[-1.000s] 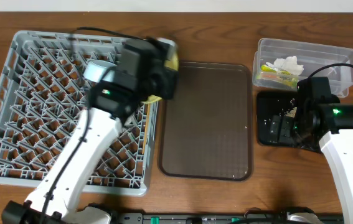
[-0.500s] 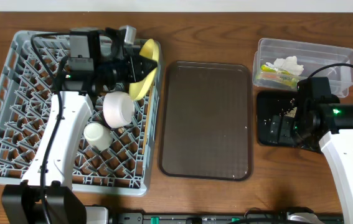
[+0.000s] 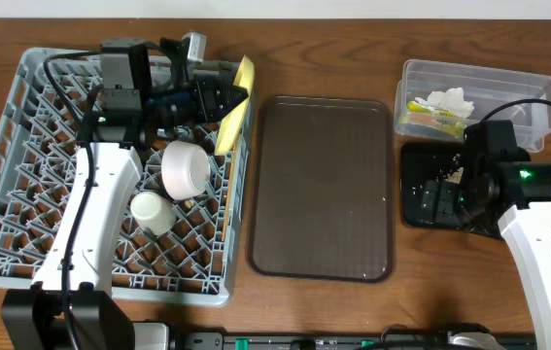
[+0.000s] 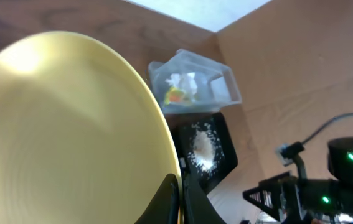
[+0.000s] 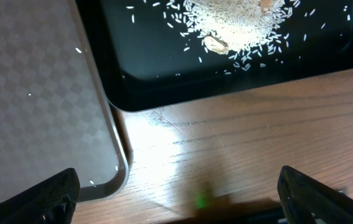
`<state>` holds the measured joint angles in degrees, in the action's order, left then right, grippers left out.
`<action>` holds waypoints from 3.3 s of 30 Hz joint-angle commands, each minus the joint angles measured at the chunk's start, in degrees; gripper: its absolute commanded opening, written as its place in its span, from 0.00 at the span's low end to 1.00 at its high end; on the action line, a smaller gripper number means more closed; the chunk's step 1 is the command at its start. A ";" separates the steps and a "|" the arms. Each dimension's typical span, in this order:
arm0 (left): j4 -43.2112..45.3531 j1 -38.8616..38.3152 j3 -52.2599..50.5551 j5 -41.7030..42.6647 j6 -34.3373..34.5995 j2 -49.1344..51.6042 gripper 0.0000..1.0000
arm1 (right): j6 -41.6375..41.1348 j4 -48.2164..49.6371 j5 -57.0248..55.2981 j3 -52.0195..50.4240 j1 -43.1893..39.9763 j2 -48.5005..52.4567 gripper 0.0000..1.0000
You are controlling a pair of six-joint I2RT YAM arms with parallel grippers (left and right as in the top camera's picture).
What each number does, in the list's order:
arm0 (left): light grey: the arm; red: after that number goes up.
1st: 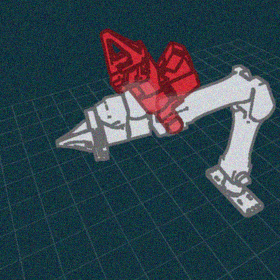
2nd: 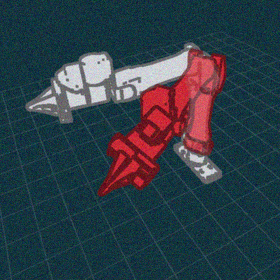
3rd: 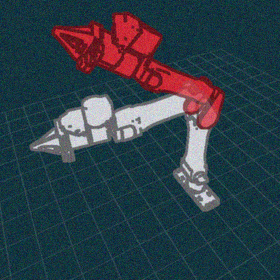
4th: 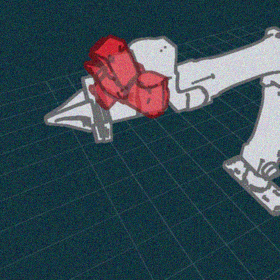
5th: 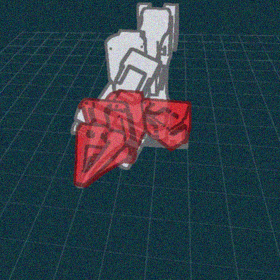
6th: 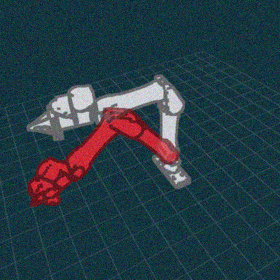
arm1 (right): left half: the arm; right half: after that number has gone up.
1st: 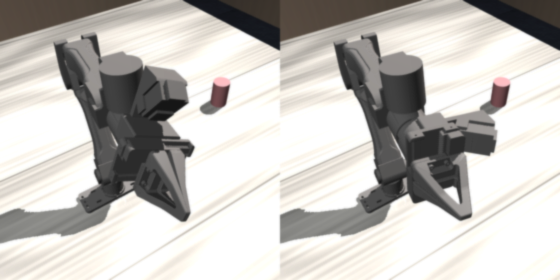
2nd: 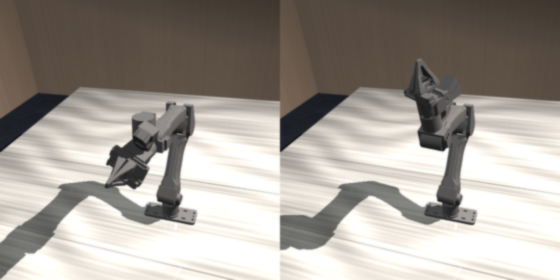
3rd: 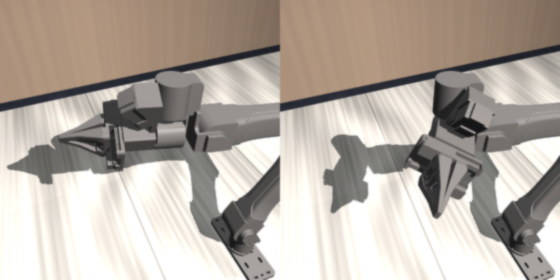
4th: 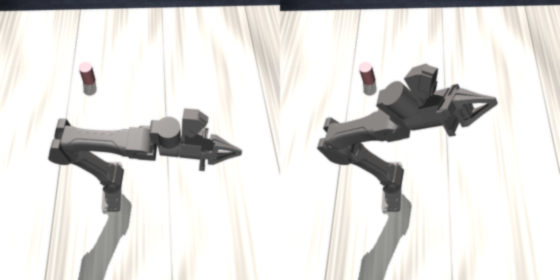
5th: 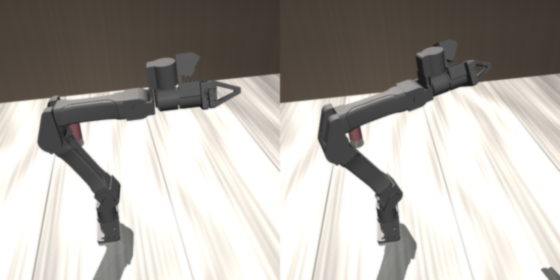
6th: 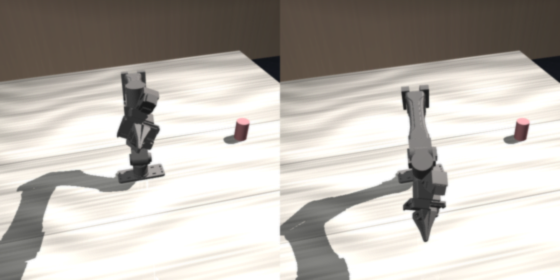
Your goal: Sort waste into correct bins and load items into the dishwasher
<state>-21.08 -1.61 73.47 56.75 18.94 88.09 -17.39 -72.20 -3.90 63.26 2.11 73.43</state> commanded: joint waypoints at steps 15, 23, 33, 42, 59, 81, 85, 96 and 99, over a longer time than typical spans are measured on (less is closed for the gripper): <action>-5.64 0.24 -1.16 -14.14 -0.37 2.58 0.15 | -0.35 0.17 -0.72 0.76 -0.44 -0.68 0.99; -4.55 0.26 -1.14 -14.40 -2.03 1.79 0.70 | -0.37 0.94 -0.57 0.76 -0.44 -0.68 0.99; -17.84 0.24 -1.14 -35.28 -4.92 -7.67 0.83 | 6.54 11.76 8.50 0.76 -0.04 -0.68 0.99; -42.21 0.24 -1.14 -54.55 -4.68 -13.66 0.85 | 10.80 18.95 13.20 0.76 -0.09 -0.68 0.99; -41.24 -6.21 -12.22 -57.66 -10.67 -39.34 0.85 | 7.41 16.31 6.25 -7.56 -0.26 -19.28 0.99; -38.45 -7.80 -22.14 -57.24 -10.97 -60.13 0.94 | 5.64 18.62 4.79 -16.98 -0.26 -39.41 0.99; -38.45 -7.80 -22.14 -57.24 -10.97 -60.13 0.94 | 5.64 18.62 4.79 -16.98 -0.28 -39.41 0.99; -38.45 -7.80 -22.14 -57.24 -10.97 -60.13 0.94 | 6.32 18.71 2.75 -17.00 -0.22 -40.70 0.99; -38.45 -7.80 -22.14 -57.27 -10.97 -60.13 0.95 | 6.32 19.30 2.12 -17.27 -0.22 -43.43 0.99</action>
<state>-59.70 -9.13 51.77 -0.19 8.88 28.18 -11.09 -53.52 0.14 46.63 2.13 32.95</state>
